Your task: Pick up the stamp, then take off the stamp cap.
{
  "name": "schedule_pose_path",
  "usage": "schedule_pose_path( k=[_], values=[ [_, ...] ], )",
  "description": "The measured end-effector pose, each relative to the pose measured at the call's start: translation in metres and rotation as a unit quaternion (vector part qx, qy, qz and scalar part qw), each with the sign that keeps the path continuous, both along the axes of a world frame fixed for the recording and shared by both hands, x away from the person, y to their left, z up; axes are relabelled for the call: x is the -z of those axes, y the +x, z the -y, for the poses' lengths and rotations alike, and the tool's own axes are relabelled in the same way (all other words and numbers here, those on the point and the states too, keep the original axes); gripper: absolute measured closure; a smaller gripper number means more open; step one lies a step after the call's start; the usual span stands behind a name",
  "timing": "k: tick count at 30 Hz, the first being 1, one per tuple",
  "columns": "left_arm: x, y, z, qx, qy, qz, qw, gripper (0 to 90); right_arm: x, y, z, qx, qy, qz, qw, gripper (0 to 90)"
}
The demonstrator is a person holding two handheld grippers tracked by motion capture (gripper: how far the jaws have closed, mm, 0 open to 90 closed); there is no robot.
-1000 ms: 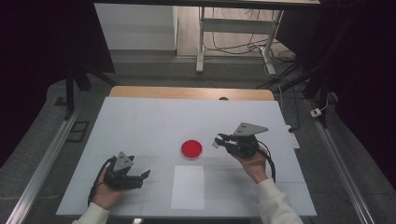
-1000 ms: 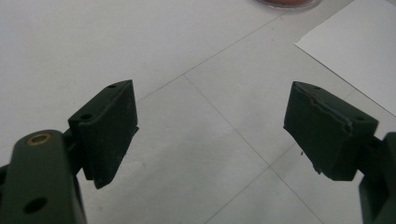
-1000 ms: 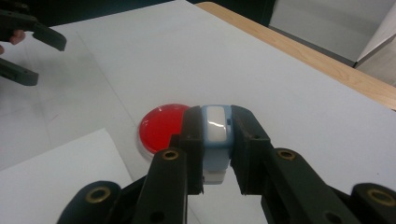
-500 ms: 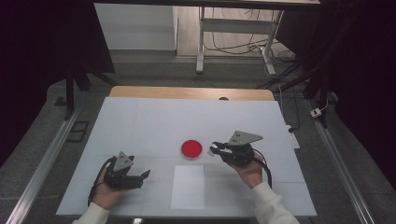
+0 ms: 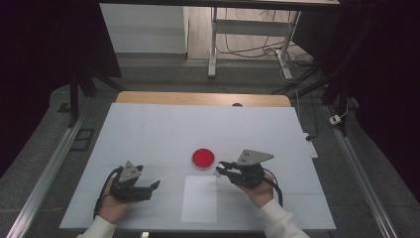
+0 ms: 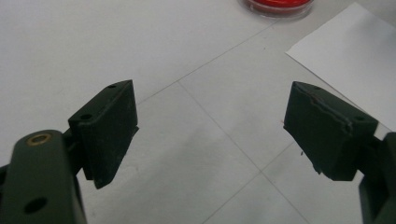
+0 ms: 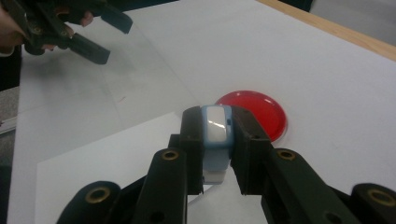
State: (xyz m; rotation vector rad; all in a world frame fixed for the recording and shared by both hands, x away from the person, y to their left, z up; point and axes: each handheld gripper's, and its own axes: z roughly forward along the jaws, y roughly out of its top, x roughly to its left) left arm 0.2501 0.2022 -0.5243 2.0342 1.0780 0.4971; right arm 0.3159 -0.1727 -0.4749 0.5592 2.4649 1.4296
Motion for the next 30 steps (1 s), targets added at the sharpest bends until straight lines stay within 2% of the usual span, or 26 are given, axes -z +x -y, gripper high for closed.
schedule_pose_path(
  k=[8,17,30],
  values=[
    [-0.0012,-0.0039,0.0021,-0.001,-0.003,0.003,1.0000,17.8,0.0037,-0.0080,-0.0032,-0.007,-0.002,0.001,1.0000,75.0],
    [-0.0015,-0.0038,0.0035,-0.001,-0.004,0.004,1.0000,17.8,0.0024,-0.0077,-0.0024,-0.004,0.004,0.000,1.0000,75.0],
    [-0.0047,-0.0009,0.0091,0.009,-0.016,0.013,0.9997,18.0,0.0002,-0.0017,0.0007,0.006,0.017,0.000,0.9998,75.0]
  ],
)
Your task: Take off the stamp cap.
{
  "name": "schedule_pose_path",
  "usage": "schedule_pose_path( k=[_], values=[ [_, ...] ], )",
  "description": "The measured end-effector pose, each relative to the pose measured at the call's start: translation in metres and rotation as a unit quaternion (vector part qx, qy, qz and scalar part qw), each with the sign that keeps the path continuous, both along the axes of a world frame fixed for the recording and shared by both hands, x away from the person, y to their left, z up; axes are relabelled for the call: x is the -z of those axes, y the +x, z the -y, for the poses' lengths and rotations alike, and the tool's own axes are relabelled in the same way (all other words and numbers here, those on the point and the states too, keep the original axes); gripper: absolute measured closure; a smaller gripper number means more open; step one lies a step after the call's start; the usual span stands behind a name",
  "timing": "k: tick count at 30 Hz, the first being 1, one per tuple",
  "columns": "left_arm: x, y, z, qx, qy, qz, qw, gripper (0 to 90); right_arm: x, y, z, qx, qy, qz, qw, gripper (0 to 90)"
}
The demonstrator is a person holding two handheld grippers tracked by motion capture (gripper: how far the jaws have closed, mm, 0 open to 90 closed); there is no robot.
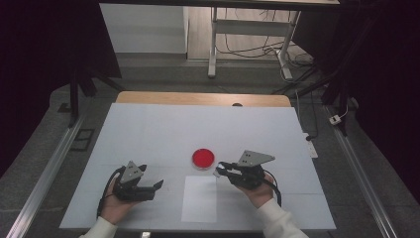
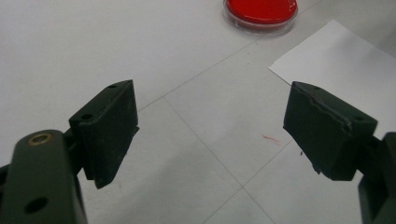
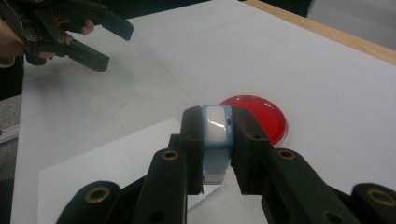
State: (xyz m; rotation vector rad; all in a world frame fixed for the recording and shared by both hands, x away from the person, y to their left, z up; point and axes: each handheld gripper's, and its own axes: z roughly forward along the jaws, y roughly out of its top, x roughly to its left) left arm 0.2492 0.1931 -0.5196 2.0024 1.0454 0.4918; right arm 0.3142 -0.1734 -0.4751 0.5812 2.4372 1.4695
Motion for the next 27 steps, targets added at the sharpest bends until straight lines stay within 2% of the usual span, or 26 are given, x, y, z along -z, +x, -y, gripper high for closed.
schedule_pose_path(
  k=[8,17,21,27],
  values=[
    [-0.005,0.001,0.006,0.002,-0.005,0.000,1.0000,18.0,-0.001,-0.002,0.000,-0.004,0.002,0.003,1.0000,75.0],
    [-0.013,0.001,0.021,0.024,-0.007,-0.001,0.9997,17.9,-0.003,-0.006,-0.006,-0.012,0.002,0.007,0.9999,75.0],
    [-0.014,0.003,0.026,0.033,0.000,0.000,0.9995,17.9,-0.002,-0.006,-0.008,-0.011,-0.001,0.006,0.9999,75.0],
    [-0.014,0.007,0.030,0.032,0.002,-0.001,0.9995,17.9,0.000,-0.004,-0.010,-0.011,0.000,0.003,0.9999,74.9]
  ],
)
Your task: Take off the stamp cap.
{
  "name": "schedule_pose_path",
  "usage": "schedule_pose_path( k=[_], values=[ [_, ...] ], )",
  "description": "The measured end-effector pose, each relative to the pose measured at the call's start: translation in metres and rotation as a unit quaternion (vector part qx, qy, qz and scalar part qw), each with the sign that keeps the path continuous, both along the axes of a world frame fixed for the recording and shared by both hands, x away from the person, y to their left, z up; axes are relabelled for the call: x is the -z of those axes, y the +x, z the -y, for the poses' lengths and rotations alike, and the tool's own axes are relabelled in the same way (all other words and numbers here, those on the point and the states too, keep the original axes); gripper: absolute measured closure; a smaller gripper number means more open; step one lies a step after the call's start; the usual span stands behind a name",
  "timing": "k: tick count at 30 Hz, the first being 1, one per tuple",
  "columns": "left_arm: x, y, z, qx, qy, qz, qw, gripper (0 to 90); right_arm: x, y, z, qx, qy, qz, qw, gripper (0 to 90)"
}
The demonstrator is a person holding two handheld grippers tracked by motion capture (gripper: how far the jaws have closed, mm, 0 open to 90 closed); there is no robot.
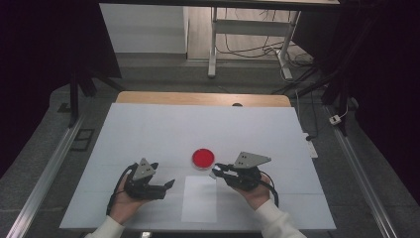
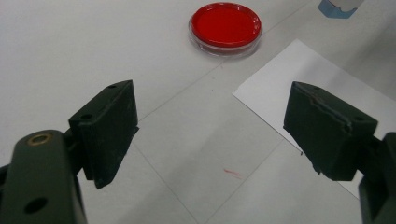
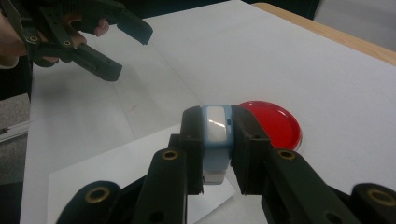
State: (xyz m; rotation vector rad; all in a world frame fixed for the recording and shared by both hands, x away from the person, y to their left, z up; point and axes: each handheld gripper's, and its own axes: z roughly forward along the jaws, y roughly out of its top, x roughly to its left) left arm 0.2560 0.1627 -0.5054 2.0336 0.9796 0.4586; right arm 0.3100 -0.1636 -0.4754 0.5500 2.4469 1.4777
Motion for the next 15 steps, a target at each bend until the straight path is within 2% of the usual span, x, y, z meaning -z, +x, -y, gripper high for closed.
schedule_pose_path(
  k=[8,15],
  values=[
    [-0.002,0.002,0.013,0.010,0.003,0.000,0.9999,18.0,0.000,0.000,-0.001,0.002,0.000,0.000,1.0000,74.9],
    [-0.007,0.007,0.024,0.009,0.001,0.001,1.0000,18.5,0.000,0.000,-0.001,0.006,0.004,0.000,1.0000,75.0]
  ],
)
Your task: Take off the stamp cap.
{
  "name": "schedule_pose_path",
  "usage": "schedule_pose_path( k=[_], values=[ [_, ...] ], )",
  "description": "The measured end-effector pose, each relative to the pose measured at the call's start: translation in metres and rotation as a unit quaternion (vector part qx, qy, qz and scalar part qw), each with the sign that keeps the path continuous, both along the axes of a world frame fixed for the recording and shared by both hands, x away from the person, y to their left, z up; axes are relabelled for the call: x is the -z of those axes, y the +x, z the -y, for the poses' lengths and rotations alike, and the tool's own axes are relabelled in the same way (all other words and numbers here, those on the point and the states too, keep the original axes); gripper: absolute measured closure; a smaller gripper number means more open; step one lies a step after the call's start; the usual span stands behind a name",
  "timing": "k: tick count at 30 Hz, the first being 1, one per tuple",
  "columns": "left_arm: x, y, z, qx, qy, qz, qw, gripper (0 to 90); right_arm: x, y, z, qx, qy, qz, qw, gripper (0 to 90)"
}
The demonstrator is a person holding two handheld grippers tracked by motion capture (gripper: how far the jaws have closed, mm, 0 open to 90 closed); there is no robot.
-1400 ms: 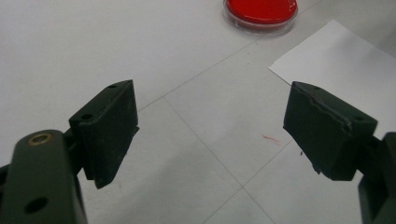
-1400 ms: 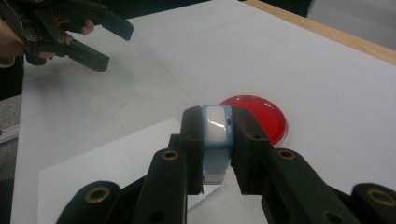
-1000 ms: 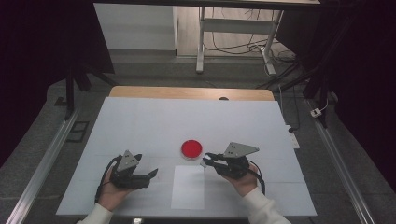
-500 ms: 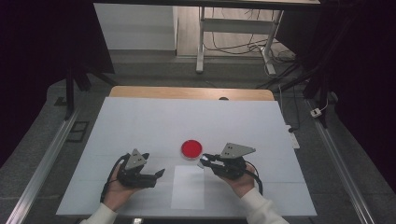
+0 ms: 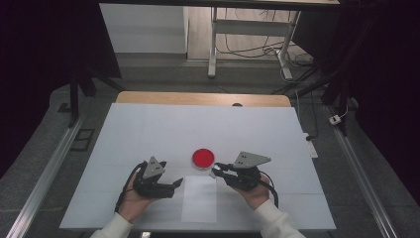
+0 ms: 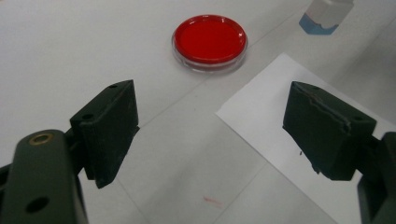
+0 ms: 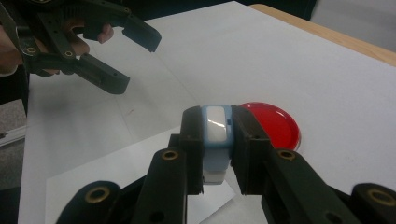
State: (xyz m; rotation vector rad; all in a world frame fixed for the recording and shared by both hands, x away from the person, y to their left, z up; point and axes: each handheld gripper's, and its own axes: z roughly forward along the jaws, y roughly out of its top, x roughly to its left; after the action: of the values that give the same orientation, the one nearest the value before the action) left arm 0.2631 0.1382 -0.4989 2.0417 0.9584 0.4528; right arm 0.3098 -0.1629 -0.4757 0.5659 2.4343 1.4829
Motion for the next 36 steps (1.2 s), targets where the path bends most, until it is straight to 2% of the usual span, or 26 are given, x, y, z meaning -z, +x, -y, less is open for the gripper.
schedule_pose_path(
  k=[7,19,30,36],
  values=[
    [-0.008,0.008,0.015,0.007,0.004,0.005,0.9999,18.7,-0.001,0.001,0.003,0.010,0.009,0.000,0.9999,74.9],
    [-0.019,0.020,0.036,0.023,0.005,0.008,0.9997,18.6,-0.003,0.001,0.003,0.009,0.013,0.007,0.9999,74.9],
    [-0.018,0.023,0.050,0.036,-0.003,0.008,0.9993,18.6,-0.003,0.001,0.002,0.008,0.014,0.007,0.9998,74.9],
    [-0.018,0.021,0.056,0.044,0.000,0.014,0.9989,18.6,-0.004,0.001,0.003,0.013,0.016,0.008,0.9998,75.0]
  ],
)
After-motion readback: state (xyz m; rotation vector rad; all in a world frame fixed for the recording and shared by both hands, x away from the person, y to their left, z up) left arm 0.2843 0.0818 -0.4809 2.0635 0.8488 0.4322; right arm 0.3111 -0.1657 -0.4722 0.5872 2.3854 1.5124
